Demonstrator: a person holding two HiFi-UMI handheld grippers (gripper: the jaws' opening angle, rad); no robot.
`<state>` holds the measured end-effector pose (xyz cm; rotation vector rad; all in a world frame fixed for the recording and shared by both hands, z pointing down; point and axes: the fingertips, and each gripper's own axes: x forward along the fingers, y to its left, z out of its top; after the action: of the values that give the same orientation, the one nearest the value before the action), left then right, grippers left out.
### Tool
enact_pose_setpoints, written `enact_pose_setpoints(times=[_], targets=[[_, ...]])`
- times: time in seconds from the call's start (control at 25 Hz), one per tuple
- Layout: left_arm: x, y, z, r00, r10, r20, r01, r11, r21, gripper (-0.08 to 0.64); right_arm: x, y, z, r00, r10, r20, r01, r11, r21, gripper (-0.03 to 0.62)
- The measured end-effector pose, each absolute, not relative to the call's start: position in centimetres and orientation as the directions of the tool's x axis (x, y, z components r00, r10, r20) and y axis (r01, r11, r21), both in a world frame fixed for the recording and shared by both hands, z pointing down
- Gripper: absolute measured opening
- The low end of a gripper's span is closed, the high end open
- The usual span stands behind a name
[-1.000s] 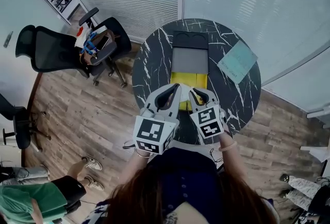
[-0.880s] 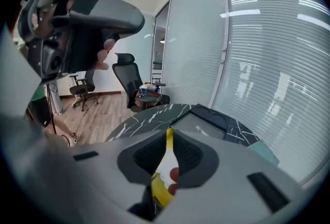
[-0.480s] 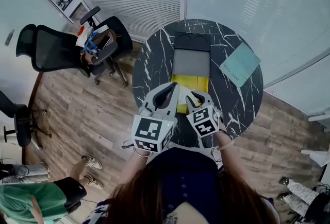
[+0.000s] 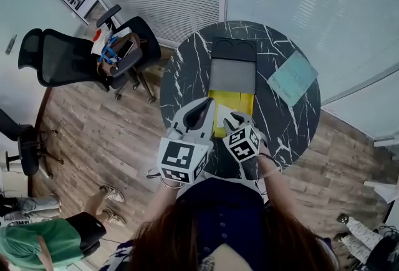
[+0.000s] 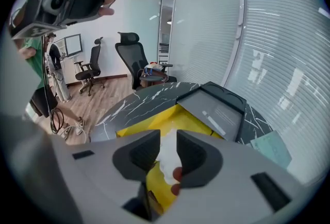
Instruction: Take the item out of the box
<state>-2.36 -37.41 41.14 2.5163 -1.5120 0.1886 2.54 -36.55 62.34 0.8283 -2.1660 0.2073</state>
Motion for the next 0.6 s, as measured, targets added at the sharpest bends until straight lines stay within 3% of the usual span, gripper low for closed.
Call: enact_pose_setpoints(times=[0.6], targets=[[-2.7, -38.3, 42.4, 0.457, -0.857, 0.239, -0.889, -0.441, 0.121, 0.027, 2.4, -37.5, 67.3, -0.414, -0.432, 0.801, -0.609, 0.785, 0.108, 0.101]])
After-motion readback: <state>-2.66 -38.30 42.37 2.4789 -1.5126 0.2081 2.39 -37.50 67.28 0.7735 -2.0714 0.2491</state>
